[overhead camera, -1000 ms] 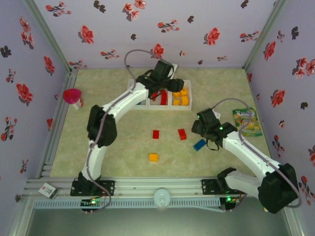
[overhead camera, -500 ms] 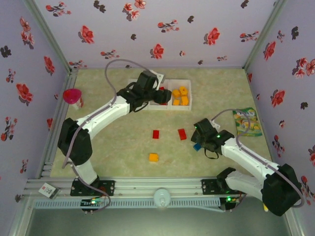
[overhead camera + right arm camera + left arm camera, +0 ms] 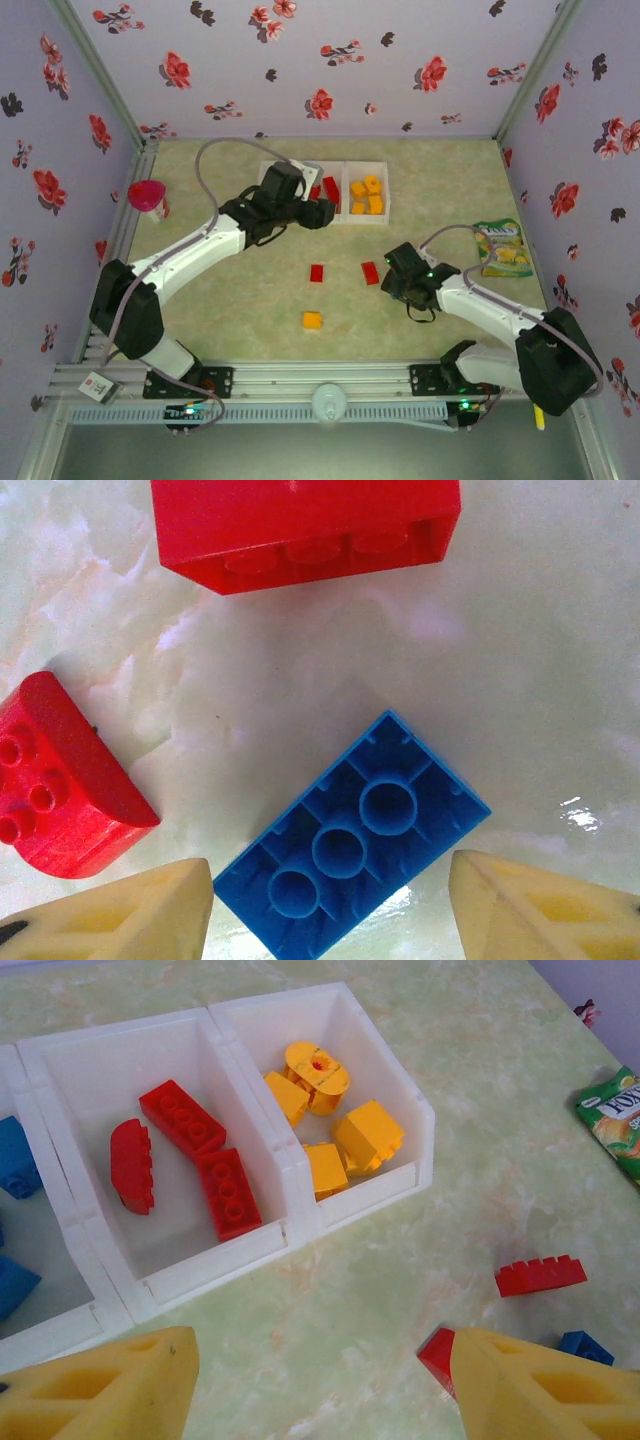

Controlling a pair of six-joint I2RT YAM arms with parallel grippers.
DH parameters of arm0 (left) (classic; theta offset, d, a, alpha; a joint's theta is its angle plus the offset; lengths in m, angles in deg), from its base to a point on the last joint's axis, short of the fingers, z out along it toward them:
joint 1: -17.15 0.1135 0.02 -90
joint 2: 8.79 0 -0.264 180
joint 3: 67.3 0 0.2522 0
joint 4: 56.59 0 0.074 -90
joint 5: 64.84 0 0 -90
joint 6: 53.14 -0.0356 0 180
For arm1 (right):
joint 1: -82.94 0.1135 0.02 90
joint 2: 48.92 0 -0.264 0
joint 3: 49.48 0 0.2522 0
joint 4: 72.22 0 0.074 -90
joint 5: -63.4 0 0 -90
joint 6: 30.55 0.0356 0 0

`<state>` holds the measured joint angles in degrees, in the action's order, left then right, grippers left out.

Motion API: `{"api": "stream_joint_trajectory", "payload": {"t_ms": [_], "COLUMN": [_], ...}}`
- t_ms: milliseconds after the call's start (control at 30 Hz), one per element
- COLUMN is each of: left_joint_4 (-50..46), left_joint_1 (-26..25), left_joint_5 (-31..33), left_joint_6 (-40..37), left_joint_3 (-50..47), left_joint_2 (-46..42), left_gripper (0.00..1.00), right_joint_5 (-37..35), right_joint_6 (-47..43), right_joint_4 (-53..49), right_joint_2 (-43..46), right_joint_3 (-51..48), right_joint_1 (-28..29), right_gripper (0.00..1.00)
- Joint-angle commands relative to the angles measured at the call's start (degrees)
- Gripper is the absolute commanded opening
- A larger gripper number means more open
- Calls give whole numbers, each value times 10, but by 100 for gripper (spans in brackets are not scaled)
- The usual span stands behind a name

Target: Sort the legos into containers by color

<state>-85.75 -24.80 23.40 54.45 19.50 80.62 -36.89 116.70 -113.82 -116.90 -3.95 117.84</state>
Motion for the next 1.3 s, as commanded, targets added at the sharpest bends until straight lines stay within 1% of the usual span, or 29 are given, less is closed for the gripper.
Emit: {"api": "stream_joint_trajectory", "payload": {"t_ms": [0,167,333,567,800,1033,1267], "left_joint_4": [12,8,2,-1,-4,-10,-20], "left_joint_1": [5,5,5,5,5,6,6], "left_joint_5": [-7,-7,-6,-4,-2,-2,10], "left_joint_6": [2,0,-4,-4,-5,-8,-11], "left_joint_3": [-10,-6,-6,-10,-7,-1,-9], "left_joint_2": [-16,-19,-24,-29,-31,-30,-42], "left_gripper": [68,68,68,68,68,68,68], "right_joint_5": [-3,-19,-35,-28,-29,-20,2], "right_joint_6": [8,7,-4,-33,-55,-68,-91], "right_joint_4": [10,5,-4,6,3,6,8], "right_joint_2": [-14,-24,-22,-36,-43,-40,-39], "right_joint_3": [-7,-2,6,12,17,19,24], "right_joint_1": [4,3,-6,-31,-47,-50,-49], "right_gripper": [64,66,72,70,62,52,38]}}
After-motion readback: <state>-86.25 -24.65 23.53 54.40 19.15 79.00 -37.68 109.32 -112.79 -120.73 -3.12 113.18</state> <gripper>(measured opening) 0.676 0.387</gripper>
